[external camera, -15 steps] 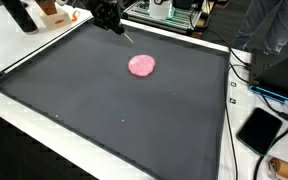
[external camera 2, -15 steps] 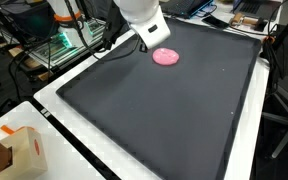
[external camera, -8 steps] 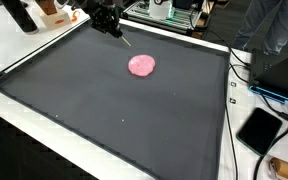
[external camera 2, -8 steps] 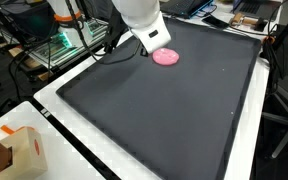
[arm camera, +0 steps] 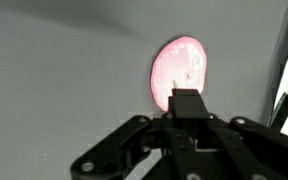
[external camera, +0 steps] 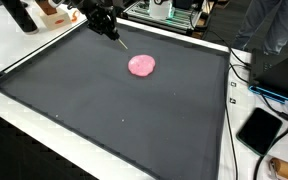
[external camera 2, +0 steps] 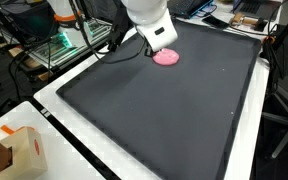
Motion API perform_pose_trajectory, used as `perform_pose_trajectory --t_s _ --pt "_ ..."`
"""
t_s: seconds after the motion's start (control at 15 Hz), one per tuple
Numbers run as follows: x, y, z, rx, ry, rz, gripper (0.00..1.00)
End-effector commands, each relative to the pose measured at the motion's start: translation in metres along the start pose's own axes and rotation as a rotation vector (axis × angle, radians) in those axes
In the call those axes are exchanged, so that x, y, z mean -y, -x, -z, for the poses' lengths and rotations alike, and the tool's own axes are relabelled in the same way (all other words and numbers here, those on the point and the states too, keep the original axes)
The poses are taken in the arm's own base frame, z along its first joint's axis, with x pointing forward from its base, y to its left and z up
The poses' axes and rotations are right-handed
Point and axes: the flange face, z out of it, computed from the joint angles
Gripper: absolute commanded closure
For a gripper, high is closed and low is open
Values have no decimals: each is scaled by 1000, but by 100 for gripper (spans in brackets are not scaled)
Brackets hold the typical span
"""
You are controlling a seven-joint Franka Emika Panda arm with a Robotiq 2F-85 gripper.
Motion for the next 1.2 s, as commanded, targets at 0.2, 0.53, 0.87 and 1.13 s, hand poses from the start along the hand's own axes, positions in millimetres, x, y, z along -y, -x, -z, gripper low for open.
perform_pose_trajectory --t_s 0.2,0.53,0.87,1.13 --pt "19 -17 5 16 93 0 97" --pt "51 -31 10 48 165 31 97" --pt "101 -45 5 98 263 53 97" --pt "144 -54 -7 133 366 84 97"
